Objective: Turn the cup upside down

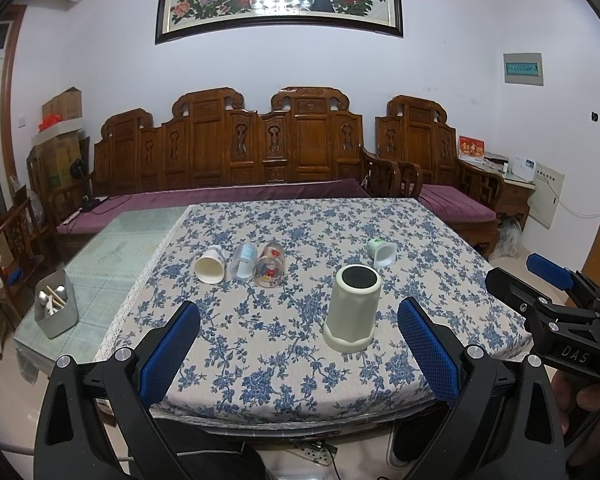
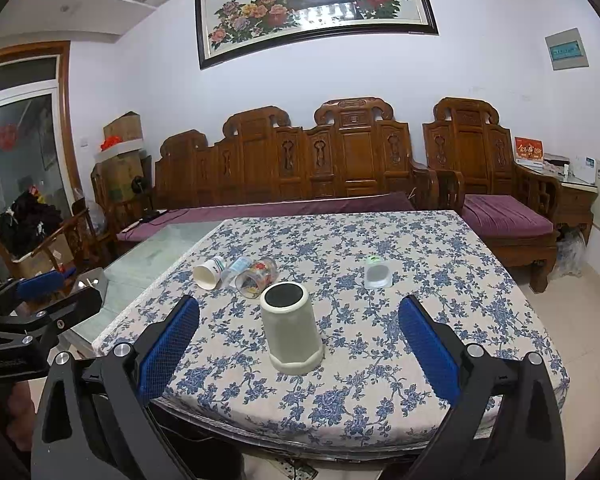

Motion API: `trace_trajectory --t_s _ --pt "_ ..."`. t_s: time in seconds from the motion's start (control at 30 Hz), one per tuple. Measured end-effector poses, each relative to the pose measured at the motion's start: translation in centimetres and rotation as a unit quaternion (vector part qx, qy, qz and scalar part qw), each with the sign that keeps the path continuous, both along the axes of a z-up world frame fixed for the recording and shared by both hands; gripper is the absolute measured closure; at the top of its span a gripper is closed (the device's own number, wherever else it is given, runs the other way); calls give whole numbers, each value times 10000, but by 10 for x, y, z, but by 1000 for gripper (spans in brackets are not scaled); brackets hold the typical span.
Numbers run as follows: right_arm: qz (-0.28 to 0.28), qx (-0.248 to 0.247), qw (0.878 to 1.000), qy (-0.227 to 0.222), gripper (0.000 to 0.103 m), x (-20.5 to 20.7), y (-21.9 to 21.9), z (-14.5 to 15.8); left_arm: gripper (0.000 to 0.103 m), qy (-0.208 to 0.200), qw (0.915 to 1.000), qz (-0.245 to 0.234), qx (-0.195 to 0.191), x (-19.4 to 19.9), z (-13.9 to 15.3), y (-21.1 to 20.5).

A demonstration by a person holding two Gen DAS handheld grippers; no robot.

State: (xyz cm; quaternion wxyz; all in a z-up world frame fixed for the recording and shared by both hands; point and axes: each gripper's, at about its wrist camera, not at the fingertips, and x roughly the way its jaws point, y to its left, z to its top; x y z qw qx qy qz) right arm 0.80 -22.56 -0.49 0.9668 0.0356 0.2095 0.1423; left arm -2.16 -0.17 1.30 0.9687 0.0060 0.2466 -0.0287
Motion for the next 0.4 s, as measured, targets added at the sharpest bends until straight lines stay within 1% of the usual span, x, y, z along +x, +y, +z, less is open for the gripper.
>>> trace_trajectory --t_s 0.4 --pt "6 4 10000 6 3 -1 2 1 8 -13 10000 9 -4 -1 3 1"
